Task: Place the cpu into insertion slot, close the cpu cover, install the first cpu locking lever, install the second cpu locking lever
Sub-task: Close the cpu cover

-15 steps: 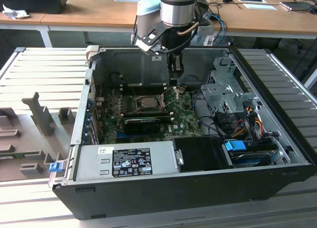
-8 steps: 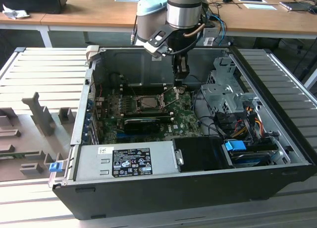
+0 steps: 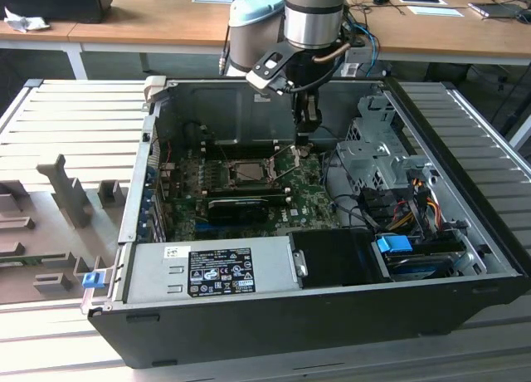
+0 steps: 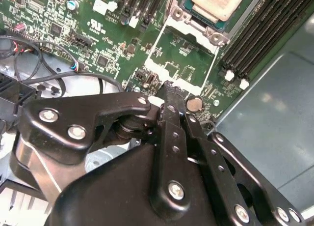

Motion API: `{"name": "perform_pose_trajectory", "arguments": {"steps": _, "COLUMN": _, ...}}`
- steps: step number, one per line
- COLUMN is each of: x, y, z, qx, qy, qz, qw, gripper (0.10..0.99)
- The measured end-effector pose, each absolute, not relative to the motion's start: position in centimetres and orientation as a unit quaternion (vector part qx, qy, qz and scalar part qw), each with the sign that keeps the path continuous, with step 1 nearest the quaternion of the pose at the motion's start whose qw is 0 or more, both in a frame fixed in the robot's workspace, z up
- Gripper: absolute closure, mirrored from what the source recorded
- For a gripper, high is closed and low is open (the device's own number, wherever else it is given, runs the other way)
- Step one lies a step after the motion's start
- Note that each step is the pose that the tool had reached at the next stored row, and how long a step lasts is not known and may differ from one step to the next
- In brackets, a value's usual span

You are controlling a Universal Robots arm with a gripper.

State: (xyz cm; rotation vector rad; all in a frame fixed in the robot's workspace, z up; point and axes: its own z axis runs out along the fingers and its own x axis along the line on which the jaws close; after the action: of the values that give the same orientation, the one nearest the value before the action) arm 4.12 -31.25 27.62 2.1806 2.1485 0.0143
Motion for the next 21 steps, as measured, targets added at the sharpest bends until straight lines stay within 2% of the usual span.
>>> {"name": "perform_pose_trajectory", "arguments": {"steps": 12, "x": 4.4, "y": -31.3, "z": 27.2, "qx": 0.712, "qy": 0.701, "qz": 0.005, "qw": 0.04, "gripper": 0.98}}
{"name": "perform_pose_trajectory", "arguments": {"steps": 21, "x": 5.9, "y": -31.2, "z": 25.6, "qx": 0.711, "qy": 0.702, "qz": 0.003, "qw": 0.039, "gripper": 0.98}}
